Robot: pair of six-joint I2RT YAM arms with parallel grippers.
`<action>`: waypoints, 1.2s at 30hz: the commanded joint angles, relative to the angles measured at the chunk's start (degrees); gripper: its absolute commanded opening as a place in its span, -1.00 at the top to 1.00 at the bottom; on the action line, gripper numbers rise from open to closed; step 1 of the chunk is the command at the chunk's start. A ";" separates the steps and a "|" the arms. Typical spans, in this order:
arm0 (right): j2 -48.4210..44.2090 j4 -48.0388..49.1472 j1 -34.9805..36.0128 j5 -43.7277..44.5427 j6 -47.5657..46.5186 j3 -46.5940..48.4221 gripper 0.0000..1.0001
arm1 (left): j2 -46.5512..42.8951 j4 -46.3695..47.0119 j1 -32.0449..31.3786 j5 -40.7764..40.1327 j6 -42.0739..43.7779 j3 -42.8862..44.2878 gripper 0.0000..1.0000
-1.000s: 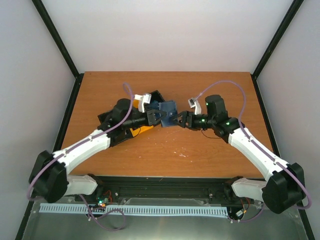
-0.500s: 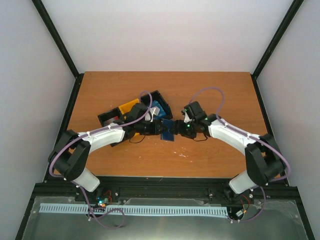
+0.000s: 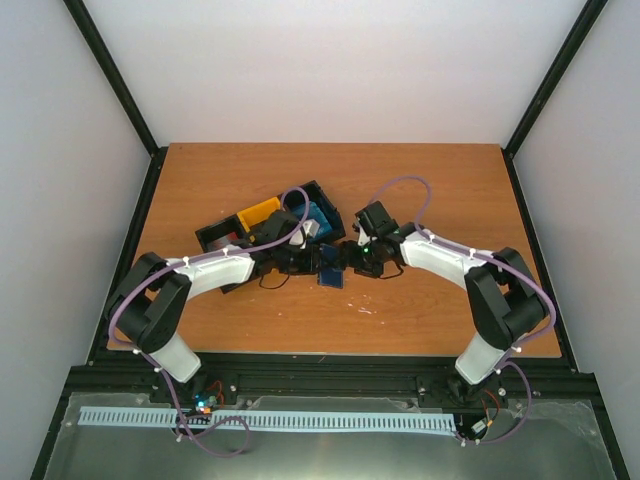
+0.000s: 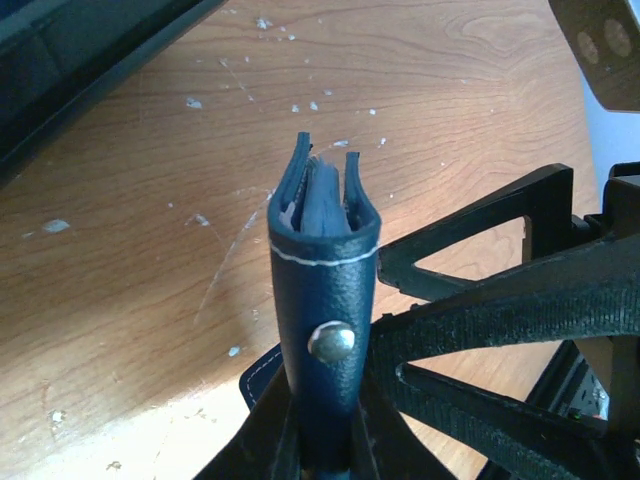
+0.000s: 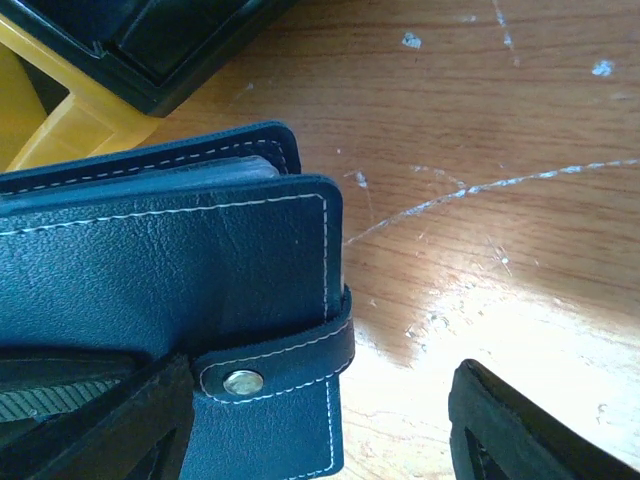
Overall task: Put the credit cards into the card holder
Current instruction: Open the card holder at the center of the board.
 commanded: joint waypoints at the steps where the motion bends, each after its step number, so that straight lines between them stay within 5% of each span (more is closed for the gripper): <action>1: 2.84 -0.52 1.00 1.20 0.24 1.79 -0.38 | -0.24 2.63 -0.57 2.21 1.88 3.09 0.99; 14: 6.37 -16.47 2.08 23.03 1.18 7.49 0.08 | -0.15 -0.12 -0.55 0.64 2.56 4.22 0.99; 21: 4.82 -18.80 2.07 27.96 0.81 7.29 0.28 | -0.18 -0.92 -0.50 0.24 2.21 4.06 0.99; 31: -8.86 -1.66 -0.66 4.46 -5.51 0.38 -0.34 | -1.75 -2.46 -0.55 5.19 3.68 4.14 0.99; 36: -10.14 0.34 -0.91 -0.29 -5.65 -1.34 -0.41 | -2.40 -2.66 -0.53 6.27 3.52 4.14 0.99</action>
